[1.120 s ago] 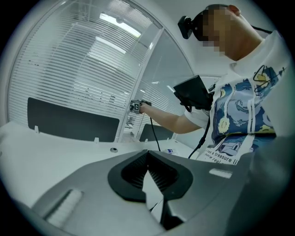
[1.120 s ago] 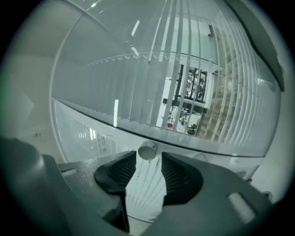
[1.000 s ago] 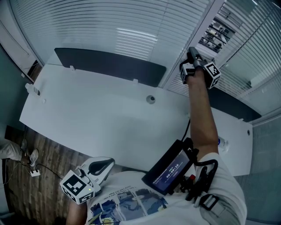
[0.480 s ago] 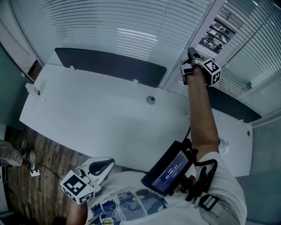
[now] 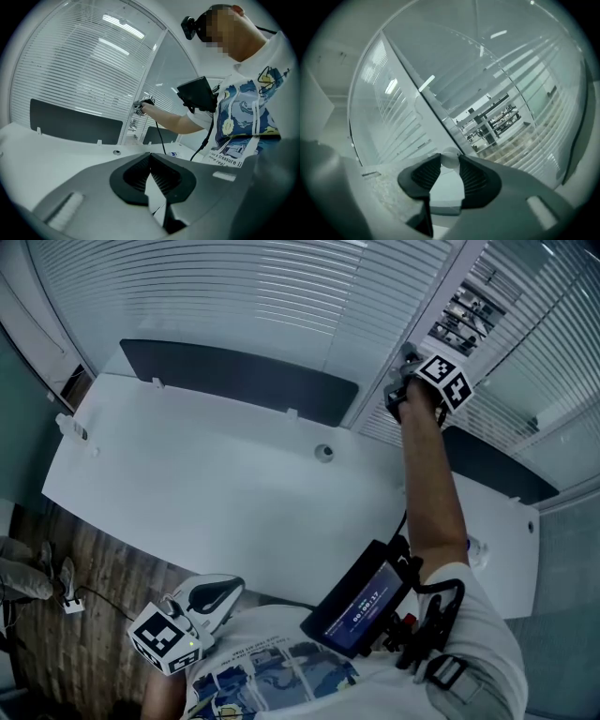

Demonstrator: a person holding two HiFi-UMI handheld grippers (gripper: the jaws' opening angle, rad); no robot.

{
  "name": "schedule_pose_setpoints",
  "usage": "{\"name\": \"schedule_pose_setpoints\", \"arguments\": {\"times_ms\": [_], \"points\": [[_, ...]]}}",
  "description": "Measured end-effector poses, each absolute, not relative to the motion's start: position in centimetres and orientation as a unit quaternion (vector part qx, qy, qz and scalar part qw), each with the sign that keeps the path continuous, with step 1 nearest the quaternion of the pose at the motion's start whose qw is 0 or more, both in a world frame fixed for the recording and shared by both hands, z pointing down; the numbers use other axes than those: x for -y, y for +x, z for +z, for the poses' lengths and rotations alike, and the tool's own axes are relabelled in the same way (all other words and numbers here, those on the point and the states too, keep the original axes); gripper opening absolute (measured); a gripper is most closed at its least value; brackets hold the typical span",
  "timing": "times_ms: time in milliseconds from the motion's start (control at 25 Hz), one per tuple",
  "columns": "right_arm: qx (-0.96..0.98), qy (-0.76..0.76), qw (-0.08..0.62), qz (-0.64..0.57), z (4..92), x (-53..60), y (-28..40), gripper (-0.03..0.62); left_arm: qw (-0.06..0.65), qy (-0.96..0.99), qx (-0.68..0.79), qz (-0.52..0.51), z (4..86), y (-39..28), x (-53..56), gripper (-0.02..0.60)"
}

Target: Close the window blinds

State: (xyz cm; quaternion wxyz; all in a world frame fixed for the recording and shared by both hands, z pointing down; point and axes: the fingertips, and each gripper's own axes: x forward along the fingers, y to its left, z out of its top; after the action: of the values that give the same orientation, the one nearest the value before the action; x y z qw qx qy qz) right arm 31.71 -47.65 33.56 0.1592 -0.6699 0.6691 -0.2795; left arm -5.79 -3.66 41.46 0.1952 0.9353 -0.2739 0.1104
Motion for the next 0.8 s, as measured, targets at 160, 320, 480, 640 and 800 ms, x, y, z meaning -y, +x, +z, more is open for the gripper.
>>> {"name": "schedule_pose_setpoints", "arguments": {"times_ms": [160,320,480,640,800], "points": [[-0.669,-0.694,0.105,-0.244,33.48,47.64,31.65,0.127,0.195,0.935,0.276,0.11,41.48,-5.86,3.59,0.003],[-0.667,-0.714,0.044,-0.207,33.42,47.74,31.48,0.127,0.194,0.935,0.278,0.108,41.44,-5.92,3.6,0.003],[-0.662,-0.731,-0.014,-0.165,33.33,47.72,31.35,0.127,0.193,0.935,0.279,0.108,41.42,-5.96,3.51,0.003],[-0.656,-0.742,-0.063,-0.125,33.27,47.73,31.22,0.127,0.194,0.934,0.281,0.106,41.38,-6.07,3.43,0.003],[-0.648,-0.749,-0.099,-0.097,33.23,47.76,31.18,0.126,0.195,0.934,0.281,0.106,41.38,-6.08,3.38,0.003]]}}
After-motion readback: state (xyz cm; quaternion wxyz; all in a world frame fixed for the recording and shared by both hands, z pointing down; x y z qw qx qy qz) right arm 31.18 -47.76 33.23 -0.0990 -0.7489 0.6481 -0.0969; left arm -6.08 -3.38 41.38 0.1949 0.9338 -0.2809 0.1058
